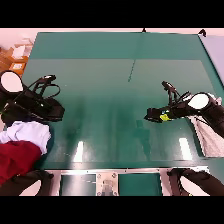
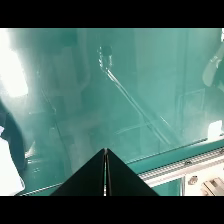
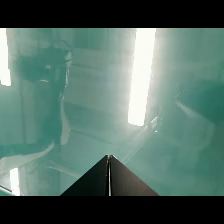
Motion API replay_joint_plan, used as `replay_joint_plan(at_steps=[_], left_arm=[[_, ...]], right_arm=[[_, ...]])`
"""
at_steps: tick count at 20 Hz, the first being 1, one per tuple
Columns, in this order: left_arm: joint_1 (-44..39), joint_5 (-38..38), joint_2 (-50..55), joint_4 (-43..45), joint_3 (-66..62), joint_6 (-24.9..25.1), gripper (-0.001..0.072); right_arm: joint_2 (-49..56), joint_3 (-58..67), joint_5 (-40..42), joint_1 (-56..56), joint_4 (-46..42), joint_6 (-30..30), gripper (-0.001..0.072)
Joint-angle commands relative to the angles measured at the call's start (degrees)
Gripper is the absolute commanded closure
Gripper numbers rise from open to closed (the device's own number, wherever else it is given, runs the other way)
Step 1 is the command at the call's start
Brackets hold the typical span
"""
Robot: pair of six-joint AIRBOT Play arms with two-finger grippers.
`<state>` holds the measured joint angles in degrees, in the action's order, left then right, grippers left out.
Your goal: Fold the shirts.
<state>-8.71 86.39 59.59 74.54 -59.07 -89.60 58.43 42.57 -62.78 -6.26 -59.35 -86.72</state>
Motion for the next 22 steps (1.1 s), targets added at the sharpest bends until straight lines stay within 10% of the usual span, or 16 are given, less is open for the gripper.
replay_joint_plan(at_steps=[1,11,20,21,22], left_arm=[[0.0,0.0,0.0,0.0,0.0,0.0,0.0676],[0.0,-0.2,0.0,0.0,0.0,0.0,0.0676],[0.1,-17.6,0.0,0.1,0.0,-1.4,0.0675],[0.1,-19.5,0.1,4.4,-0.6,-1.4,0.0447],[0.1,-21.5,0.3,11.2,-1.7,-2.4,-0.0013]], right_arm=[[0.0,0.0,0.0,0.0,0.0,0.0,0.0693],[0.0,0.0,0.0,0.0,0.0,0.0,0.0693],[0.0,0.0,0.6,0.0,0.0,0.0,0.0693],[0.0,0.0,0.9,0.0,0.0,0.0,0.0693],[0.0,0.0,0.9,0.0,0.0,0.0,0.0693]])
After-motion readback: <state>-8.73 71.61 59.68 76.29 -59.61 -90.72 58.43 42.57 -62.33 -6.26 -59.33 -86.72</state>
